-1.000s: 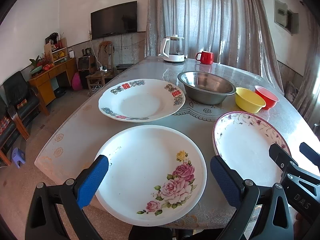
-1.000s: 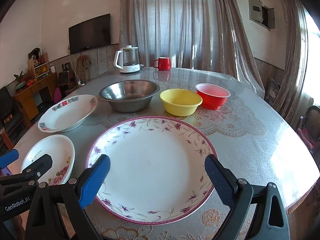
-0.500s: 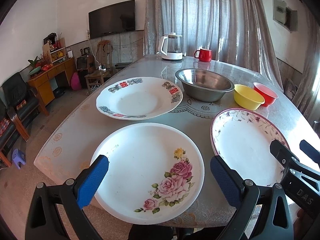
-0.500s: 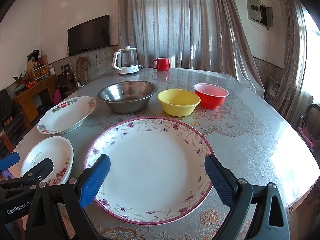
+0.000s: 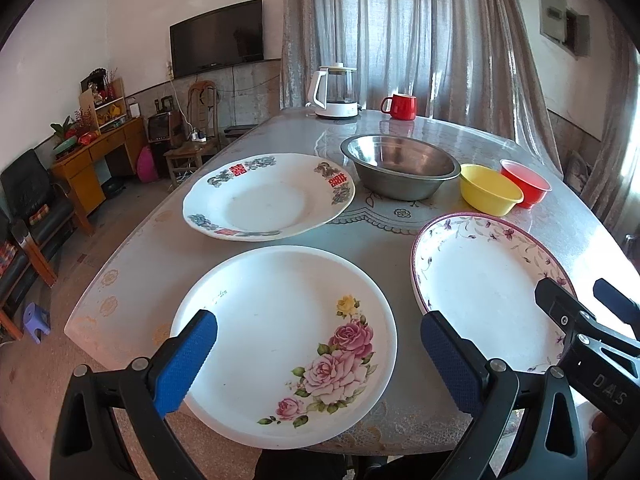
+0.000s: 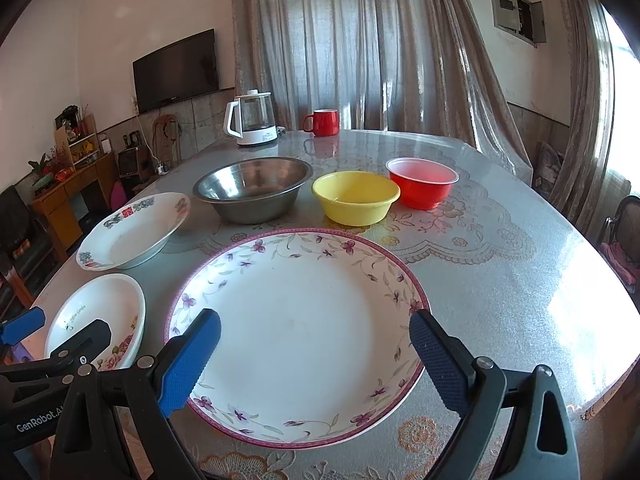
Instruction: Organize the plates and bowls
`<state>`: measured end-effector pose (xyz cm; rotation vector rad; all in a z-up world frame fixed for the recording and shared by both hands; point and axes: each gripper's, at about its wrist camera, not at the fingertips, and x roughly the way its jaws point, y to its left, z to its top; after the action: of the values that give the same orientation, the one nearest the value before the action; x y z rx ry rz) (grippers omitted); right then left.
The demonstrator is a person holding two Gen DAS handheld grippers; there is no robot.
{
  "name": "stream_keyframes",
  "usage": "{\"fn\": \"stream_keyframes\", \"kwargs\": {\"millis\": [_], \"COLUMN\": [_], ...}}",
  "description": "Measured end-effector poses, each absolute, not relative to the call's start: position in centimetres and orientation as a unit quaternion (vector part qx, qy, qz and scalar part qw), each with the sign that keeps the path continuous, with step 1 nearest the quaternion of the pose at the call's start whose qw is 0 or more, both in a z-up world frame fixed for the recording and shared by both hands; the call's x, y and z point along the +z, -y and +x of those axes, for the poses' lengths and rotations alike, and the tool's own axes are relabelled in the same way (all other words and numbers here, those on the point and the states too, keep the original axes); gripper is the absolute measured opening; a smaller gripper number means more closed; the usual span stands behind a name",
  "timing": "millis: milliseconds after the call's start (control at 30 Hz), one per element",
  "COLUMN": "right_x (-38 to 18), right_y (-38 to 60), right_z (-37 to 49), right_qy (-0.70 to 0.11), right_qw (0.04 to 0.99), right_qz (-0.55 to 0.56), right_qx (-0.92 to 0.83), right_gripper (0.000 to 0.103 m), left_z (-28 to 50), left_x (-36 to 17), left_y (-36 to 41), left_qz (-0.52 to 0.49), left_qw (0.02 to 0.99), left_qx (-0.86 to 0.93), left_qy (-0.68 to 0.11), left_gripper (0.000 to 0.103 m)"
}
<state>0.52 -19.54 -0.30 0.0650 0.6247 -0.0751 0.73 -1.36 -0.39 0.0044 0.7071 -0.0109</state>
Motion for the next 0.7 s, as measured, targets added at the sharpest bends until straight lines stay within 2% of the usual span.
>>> {"fn": "stream_keyframes", "kwargs": {"millis": [700], "right_x": [-0.5], "right_y": [21.8], "right_z": [0.7], "right_qy": [-0.312], "right_qw": [0.947], "right_qz": [0.056], "right_qx": [-0.045], "right_gripper": [0.097], "left_z": [1.2], "left_x": [-0.2], "left_y": [3.2], "left_qz": [0.023], "left_qw": [0.936], "left_qx": [-0.034], "left_qy": [-0.349], "left_gripper": [0.102]}}
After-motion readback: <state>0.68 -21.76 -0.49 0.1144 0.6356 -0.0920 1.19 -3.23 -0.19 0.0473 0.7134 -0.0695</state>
